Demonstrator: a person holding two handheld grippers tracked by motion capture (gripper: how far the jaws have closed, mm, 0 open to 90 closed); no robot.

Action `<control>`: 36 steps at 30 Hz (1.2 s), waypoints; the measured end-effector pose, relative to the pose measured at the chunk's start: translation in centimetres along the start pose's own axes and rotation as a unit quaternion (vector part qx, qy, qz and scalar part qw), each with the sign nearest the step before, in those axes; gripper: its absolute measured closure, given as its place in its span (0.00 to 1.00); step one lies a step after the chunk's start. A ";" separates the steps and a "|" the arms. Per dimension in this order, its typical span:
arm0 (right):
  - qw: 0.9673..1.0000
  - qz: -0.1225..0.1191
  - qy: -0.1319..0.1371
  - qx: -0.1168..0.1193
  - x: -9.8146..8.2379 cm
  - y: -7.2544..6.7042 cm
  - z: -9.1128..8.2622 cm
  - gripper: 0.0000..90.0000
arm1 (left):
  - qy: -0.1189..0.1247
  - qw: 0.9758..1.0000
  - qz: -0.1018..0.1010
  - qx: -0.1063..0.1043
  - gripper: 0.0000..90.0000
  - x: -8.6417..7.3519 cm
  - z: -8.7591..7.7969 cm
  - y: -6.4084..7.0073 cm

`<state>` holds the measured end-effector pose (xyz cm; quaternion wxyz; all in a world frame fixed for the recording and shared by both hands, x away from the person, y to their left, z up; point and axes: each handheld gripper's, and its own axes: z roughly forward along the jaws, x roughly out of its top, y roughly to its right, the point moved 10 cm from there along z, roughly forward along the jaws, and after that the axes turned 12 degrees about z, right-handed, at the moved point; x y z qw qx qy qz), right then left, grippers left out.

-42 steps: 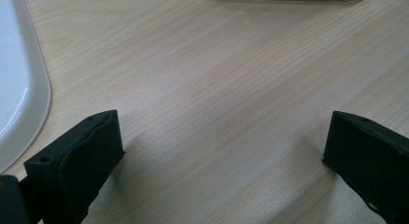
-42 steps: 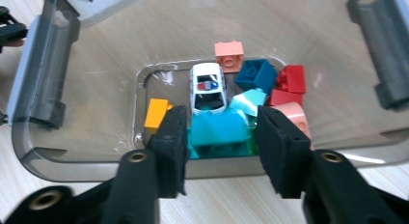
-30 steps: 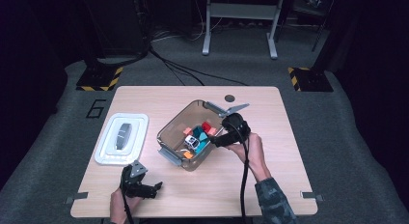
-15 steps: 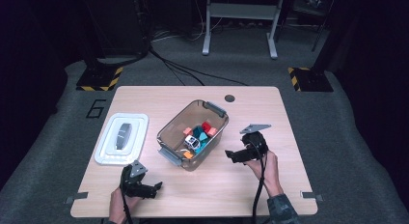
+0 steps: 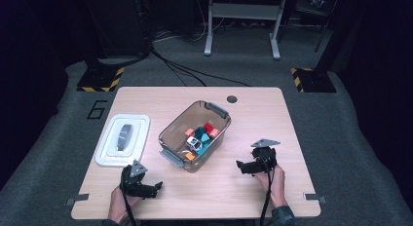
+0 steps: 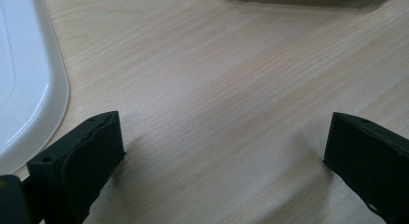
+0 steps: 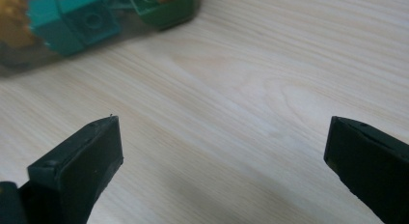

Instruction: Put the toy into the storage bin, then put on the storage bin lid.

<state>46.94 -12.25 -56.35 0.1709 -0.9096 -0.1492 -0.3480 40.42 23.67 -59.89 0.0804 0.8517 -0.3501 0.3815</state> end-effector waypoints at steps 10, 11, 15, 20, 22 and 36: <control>1.000 0.024 0.003 -0.014 -1.7 2.3 1.3 0.00 | 0.026 0.999 -0.026 0.009 0.00 1.5 -1.4 -2.4; 1.000 0.023 0.003 -0.017 -1.8 2.5 1.3 0.00 | 0.025 0.999 -0.026 0.009 0.00 1.6 -1.6 -2.7; 0.999 0.025 0.011 -0.023 -1.9 2.9 1.4 0.00 | 0.029 0.999 -0.037 0.011 0.00 2.2 -2.0 -3.7; 0.999 0.023 0.009 -0.031 -2.2 3.2 1.7 0.00 | 0.034 0.998 -0.055 0.013 0.01 2.7 -2.2 -5.4; 0.999 0.016 0.008 -0.034 -2.2 3.3 1.7 0.00 | 0.036 0.997 -0.061 0.019 0.02 2.8 -2.3 -6.3; 0.999 0.003 0.009 -0.044 -2.4 3.3 1.8 0.00 | 0.026 0.994 -0.092 0.061 0.04 2.8 -2.7 -12.2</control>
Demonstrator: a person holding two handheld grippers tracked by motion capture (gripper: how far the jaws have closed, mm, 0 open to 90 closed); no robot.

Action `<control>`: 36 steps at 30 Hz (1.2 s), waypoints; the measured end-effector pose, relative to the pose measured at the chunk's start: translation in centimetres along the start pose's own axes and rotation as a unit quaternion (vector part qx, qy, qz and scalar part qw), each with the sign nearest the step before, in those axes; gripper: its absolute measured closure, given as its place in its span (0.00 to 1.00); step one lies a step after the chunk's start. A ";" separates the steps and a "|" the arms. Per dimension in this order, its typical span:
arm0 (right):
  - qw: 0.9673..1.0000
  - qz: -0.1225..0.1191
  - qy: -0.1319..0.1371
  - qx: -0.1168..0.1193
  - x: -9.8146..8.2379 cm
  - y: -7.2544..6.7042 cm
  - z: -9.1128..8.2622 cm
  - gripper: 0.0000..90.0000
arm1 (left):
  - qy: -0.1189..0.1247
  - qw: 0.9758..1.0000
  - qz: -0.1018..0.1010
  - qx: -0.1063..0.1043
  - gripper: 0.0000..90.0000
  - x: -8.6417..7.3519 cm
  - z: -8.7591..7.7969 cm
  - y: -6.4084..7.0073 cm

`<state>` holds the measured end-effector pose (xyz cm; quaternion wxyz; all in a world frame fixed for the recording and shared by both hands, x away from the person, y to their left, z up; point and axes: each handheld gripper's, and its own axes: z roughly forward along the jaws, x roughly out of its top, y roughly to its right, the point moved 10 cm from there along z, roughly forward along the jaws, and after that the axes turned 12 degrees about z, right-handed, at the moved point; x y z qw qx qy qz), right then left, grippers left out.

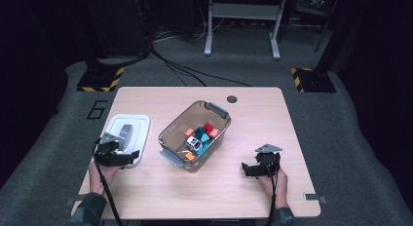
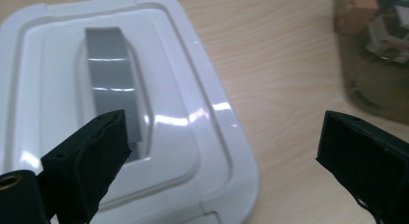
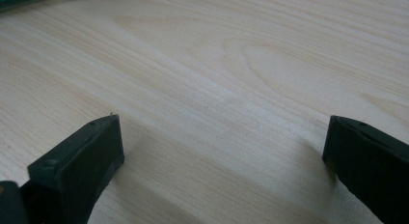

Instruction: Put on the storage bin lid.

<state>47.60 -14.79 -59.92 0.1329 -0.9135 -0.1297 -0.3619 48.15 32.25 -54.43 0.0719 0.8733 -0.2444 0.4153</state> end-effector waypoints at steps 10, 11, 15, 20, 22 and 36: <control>1.000 -0.002 0.001 0.001 0.0 0.0 0.0 0.00 | -0.025 0.999 -0.024 0.031 0.11 0.8 2.1 -3.4; 1.000 -0.002 0.001 0.001 0.0 0.0 0.0 0.00 | -0.025 0.999 -0.024 0.031 0.14 0.8 2.1 -3.4; 1.000 -0.003 0.002 0.002 0.1 0.0 0.0 0.00 | -0.028 0.998 -0.037 0.046 0.22 1.6 3.3 -4.9; 1.000 -0.006 0.003 0.002 0.1 0.0 0.0 0.01 | -0.052 0.995 -0.057 0.066 0.37 1.7 4.8 -6.4; 1.000 -0.005 0.003 0.002 0.1 0.0 0.0 0.01 | -0.052 0.995 -0.057 0.066 0.43 1.7 4.8 -6.4; 1.000 -0.004 0.003 0.002 0.1 0.0 0.0 0.01 | -0.059 0.995 -0.059 0.055 0.75 1.0 4.9 -6.6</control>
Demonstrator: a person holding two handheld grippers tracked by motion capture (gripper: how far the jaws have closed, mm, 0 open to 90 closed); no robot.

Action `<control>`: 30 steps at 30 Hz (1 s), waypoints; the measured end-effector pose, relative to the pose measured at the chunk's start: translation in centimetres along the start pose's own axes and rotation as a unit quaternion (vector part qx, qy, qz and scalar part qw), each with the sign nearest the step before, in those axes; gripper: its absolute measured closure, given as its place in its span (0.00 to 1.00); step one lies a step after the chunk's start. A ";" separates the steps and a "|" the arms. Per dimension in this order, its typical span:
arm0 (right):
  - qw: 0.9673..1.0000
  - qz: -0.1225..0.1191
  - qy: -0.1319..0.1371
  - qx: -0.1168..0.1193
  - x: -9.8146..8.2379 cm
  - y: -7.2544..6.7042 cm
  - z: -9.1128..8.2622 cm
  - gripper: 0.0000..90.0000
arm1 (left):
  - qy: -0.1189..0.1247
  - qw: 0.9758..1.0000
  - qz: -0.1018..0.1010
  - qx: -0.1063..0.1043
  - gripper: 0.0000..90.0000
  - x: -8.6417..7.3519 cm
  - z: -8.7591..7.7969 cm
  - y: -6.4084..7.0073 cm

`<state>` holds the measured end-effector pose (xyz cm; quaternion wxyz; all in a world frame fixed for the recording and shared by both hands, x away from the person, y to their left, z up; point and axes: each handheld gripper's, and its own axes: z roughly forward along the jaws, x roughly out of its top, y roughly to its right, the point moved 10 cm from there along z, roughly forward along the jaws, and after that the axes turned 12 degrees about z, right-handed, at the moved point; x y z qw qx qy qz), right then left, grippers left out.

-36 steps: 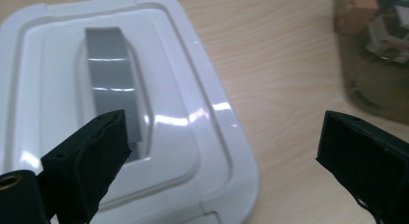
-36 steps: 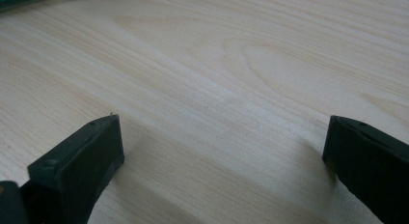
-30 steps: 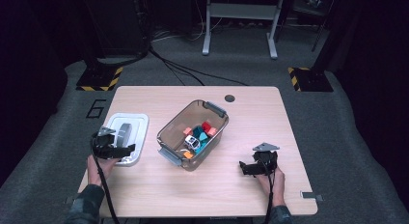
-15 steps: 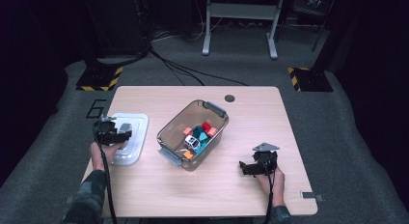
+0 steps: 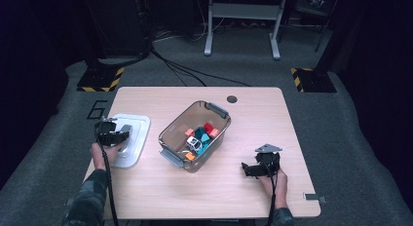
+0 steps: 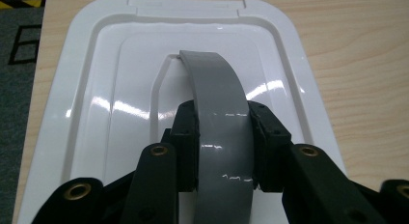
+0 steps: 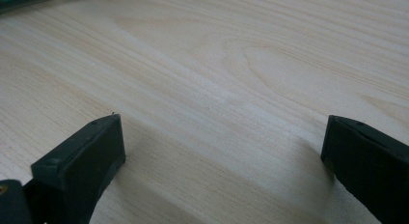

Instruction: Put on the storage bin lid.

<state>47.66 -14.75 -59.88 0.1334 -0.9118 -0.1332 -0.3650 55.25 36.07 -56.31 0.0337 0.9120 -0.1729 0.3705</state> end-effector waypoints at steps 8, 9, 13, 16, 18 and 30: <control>1.000 -0.003 0.001 0.001 0.0 0.0 0.0 0.02 | 0.023 1.000 0.007 -0.014 0.75 1.4 -2.7 -0.4; 1.000 0.000 0.000 0.002 0.0 -0.1 0.0 0.02 | 0.029 0.999 0.014 -0.013 0.75 2.0 -3.5 -0.4; 1.000 -0.001 0.000 0.002 0.0 -0.1 0.0 0.02 | 0.038 0.999 0.017 -0.019 0.75 3.0 -4.6 -0.3; 1.000 -0.003 0.001 0.001 0.0 -0.1 0.0 0.02 | 0.044 0.998 0.020 -0.028 0.75 4.1 -5.7 0.1; 1.000 -0.003 0.001 0.001 0.0 -0.1 0.0 0.02 | 0.048 0.998 0.032 -0.029 0.75 4.9 -6.3 0.4; 1.000 0.001 0.002 0.002 0.1 -0.1 0.1 0.01 | 0.064 0.995 0.059 -0.053 0.75 8.8 -9.2 3.0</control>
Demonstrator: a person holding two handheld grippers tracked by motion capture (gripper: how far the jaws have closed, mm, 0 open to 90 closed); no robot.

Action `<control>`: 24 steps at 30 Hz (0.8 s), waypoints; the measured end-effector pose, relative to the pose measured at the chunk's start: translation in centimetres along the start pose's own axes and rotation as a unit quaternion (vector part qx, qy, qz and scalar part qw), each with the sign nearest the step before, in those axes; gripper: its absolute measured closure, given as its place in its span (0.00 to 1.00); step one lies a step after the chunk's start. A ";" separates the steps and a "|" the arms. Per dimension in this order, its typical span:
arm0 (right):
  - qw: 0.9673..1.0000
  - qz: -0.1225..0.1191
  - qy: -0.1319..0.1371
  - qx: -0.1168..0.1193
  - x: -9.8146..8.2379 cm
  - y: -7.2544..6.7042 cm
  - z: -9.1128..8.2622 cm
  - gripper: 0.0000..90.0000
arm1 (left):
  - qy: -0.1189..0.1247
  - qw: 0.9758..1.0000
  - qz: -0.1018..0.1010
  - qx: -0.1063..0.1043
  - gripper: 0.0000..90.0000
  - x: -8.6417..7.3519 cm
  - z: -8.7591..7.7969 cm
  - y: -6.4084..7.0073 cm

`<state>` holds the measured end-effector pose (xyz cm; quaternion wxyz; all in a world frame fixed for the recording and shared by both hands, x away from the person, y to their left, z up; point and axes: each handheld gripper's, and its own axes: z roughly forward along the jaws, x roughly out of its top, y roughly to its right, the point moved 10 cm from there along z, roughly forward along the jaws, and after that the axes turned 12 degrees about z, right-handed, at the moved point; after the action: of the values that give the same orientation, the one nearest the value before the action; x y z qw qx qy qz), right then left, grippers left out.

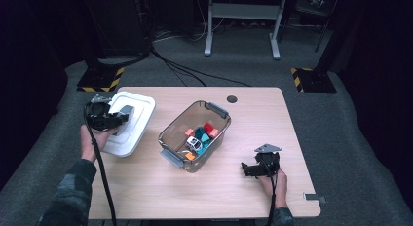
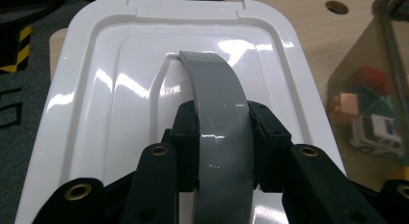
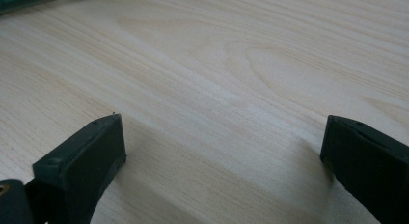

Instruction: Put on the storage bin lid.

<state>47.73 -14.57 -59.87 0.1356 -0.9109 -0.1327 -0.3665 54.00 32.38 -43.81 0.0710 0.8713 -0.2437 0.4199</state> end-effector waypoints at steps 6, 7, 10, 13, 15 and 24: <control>1.000 0.000 0.000 0.001 0.0 0.0 0.0 0.01 | 0.009 1.000 0.009 -0.012 0.75 1.8 -0.9 1.3; 1.000 -0.002 -0.001 0.002 0.0 0.0 0.0 0.01 | 0.014 1.000 0.011 -0.018 0.75 2.5 -1.2 1.9; 1.000 0.001 -0.001 0.002 0.0 -0.1 0.0 0.01 | 0.018 0.999 0.016 -0.030 0.75 3.4 -1.6 3.0; 1.000 0.000 -0.001 0.002 0.0 0.0 0.0 0.01 | 0.021 0.999 0.021 -0.036 0.75 4.1 -1.6 3.8; 1.000 0.000 -0.001 0.002 0.0 0.0 0.0 0.01 | 0.024 0.998 0.027 -0.045 0.75 5.0 -1.6 5.1; 1.000 -0.004 -0.002 0.003 0.0 0.0 0.0 0.01 | 0.027 0.996 0.051 -0.073 0.75 7.0 -1.0 8.9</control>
<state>47.73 -14.60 -59.88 0.1364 -0.9106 -0.1374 -0.3652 52.71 22.41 -38.49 0.1192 0.8389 -0.3155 0.4272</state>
